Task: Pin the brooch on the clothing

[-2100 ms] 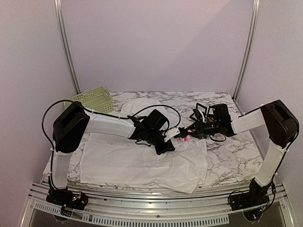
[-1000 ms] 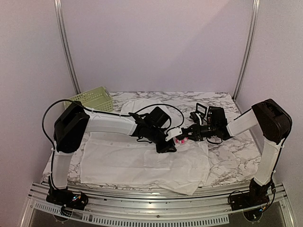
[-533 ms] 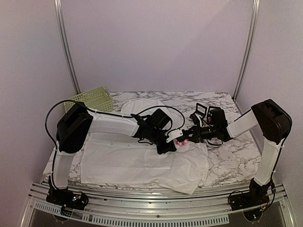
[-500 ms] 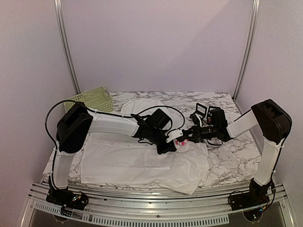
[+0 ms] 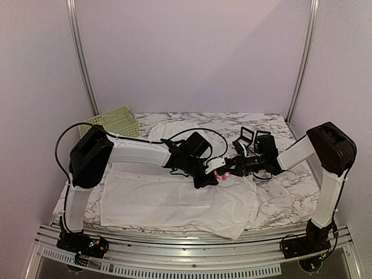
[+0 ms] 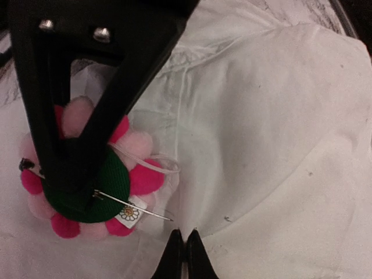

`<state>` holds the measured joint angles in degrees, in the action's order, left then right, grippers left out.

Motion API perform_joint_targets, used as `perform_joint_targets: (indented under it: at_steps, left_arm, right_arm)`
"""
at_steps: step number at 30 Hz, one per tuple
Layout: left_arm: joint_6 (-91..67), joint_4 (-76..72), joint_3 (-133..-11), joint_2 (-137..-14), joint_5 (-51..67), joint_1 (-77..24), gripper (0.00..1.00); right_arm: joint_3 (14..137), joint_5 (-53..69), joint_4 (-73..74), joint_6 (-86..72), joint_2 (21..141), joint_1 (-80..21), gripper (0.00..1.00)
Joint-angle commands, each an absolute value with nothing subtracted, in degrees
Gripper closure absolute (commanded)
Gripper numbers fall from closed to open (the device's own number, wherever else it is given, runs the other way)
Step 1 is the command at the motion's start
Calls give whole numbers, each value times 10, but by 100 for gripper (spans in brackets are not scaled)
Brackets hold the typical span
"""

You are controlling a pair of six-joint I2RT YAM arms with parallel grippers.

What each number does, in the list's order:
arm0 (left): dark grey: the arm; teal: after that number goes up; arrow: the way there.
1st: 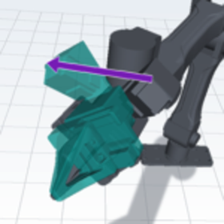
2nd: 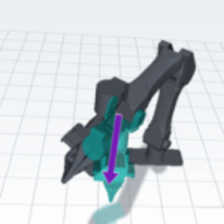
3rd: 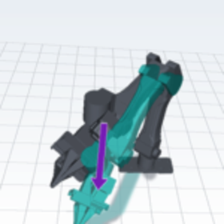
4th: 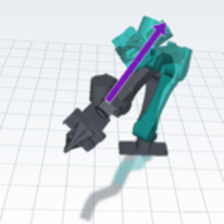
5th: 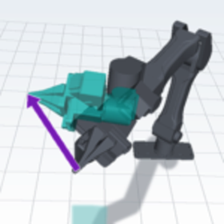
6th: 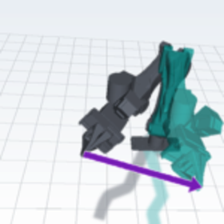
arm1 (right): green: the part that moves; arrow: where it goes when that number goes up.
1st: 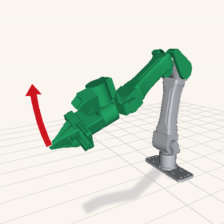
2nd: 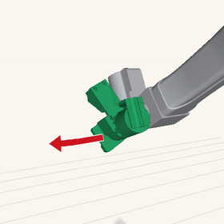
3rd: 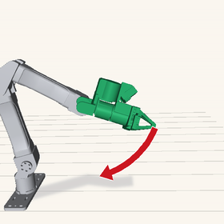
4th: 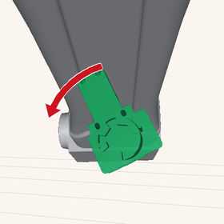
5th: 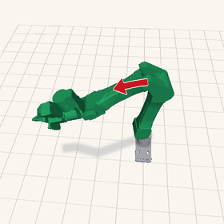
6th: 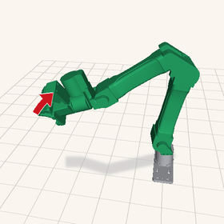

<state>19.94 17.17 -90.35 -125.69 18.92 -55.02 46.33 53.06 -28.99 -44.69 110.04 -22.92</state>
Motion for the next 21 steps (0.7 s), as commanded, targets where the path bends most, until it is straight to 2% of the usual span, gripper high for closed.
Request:
perform_joint_targets:
  at_steps: [1, 21]
  left_arm:
    - [207, 175, -915, -1245, 192, -557, 100]
    - [242, 130, -889, -1240, 145, -558, 100]
  right_arm:
    - [457, 536, -289, -440, 1109, -233, 100]
    - [462, 616, -252, -418, 1127, -244, 100]
